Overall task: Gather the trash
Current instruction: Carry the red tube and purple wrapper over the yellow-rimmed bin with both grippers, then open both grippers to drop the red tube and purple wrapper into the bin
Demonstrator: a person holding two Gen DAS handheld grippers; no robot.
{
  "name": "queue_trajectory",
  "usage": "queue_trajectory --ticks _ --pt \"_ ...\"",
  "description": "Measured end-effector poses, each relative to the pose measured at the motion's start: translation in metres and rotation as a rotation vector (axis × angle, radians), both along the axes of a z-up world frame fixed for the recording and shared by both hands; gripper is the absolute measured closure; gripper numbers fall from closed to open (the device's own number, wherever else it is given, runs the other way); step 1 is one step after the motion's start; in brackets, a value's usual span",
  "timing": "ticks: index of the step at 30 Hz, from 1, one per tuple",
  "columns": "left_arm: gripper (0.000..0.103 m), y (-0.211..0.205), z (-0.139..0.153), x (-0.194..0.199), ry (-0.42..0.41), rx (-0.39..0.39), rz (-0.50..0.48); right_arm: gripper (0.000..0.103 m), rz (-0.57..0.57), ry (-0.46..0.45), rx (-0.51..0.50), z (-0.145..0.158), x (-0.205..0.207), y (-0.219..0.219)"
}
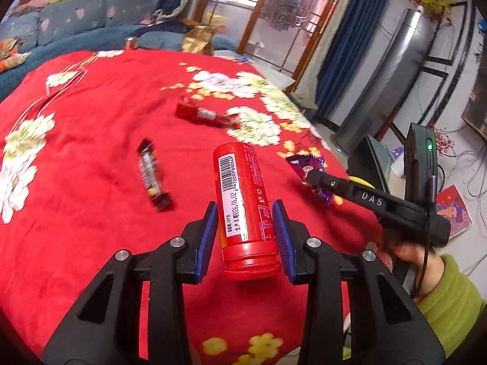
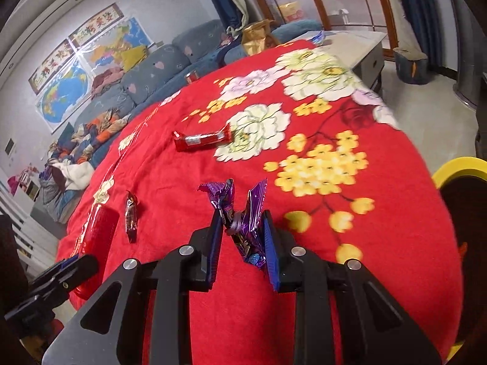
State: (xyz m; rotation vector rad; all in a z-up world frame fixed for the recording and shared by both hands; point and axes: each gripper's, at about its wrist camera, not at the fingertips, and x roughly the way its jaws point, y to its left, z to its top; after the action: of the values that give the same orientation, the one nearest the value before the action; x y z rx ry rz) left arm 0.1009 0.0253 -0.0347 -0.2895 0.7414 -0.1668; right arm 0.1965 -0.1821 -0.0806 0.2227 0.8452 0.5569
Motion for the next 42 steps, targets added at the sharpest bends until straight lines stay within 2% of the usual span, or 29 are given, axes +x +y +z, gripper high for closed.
queue_trajectory --ticks 22,42 --pt "0.074 -0.082 0.023 0.035 -0.064 0.022 -0.18 0.078 -0.212 -0.05 0.026 0.017 -0.017 -0.101" --pt "0.074 -0.161 0.028 0.061 -0.087 0.054 -0.343 0.078 -0.413 -0.033 0.022 0.006 -0.03 -0.189"
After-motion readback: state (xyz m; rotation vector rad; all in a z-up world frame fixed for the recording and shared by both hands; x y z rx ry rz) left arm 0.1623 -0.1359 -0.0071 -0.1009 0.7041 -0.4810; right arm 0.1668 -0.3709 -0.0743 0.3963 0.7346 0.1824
